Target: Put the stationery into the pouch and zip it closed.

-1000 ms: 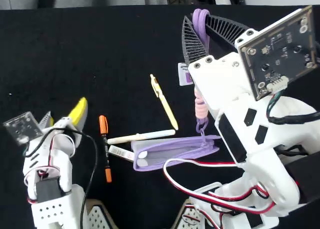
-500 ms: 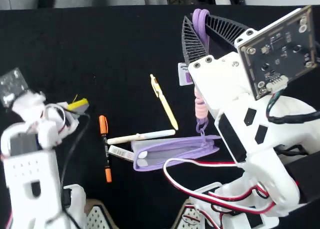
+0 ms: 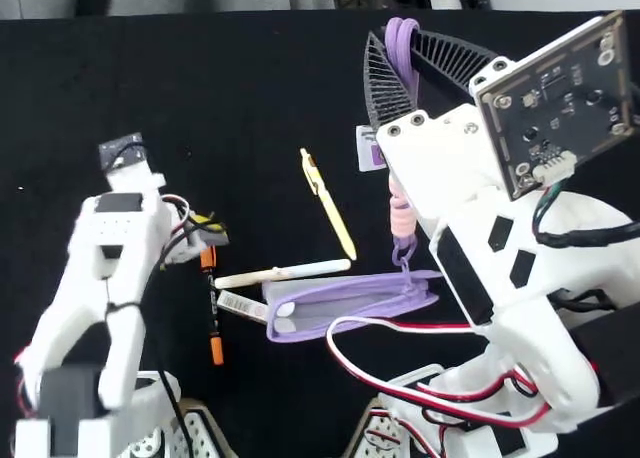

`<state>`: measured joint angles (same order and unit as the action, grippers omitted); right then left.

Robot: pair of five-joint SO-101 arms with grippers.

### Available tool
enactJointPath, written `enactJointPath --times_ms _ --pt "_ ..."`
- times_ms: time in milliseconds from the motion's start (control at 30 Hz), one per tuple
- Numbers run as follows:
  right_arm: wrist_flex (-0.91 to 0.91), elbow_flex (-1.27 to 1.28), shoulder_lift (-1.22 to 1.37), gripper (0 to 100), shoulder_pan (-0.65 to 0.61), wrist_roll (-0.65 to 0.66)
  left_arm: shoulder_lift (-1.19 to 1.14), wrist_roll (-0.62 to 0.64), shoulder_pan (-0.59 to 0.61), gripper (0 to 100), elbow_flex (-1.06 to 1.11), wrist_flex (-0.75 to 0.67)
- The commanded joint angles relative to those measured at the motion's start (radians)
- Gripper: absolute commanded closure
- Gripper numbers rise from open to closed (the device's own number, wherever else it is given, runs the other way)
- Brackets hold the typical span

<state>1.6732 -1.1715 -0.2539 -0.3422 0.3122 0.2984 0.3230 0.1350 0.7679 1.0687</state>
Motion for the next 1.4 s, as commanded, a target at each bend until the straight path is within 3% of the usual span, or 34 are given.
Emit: enactJointPath --times_ms 0,200,433,600,700,800,1100,1367 --pt "-0.005 -0.001 0.008 98.7 0.011 0.009 -0.106 0.011 -0.001 63 -0.067 -0.078" --pt "-0.006 -0.007 0.010 98.7 0.011 0.009 -0.239 0.011 0.001 63 -0.081 -0.189" --pt "-0.006 -0.007 0.008 98.7 0.011 0.011 -0.336 0.011 -0.008 63 -0.131 -0.198" --pt "-0.006 -0.007 0.005 98.7 0.011 0.011 -0.376 -0.018 -0.031 81 -0.166 -0.195" --pt "-0.006 -0.007 0.004 98.7 0.011 0.011 -0.397 -0.127 -0.053 94 -0.185 -0.181" --pt "-0.006 -0.007 0.004 98.7 0.011 0.011 -0.411 -0.193 -0.084 96 -0.200 -0.120" --pt "-0.006 -0.008 0.004 98.7 0.011 0.011 -0.405 -0.203 -0.088 97 -0.340 0.092" --pt "-0.006 -0.008 0.004 98.7 0.011 0.011 -0.405 -0.196 -0.099 97 -0.719 0.334"
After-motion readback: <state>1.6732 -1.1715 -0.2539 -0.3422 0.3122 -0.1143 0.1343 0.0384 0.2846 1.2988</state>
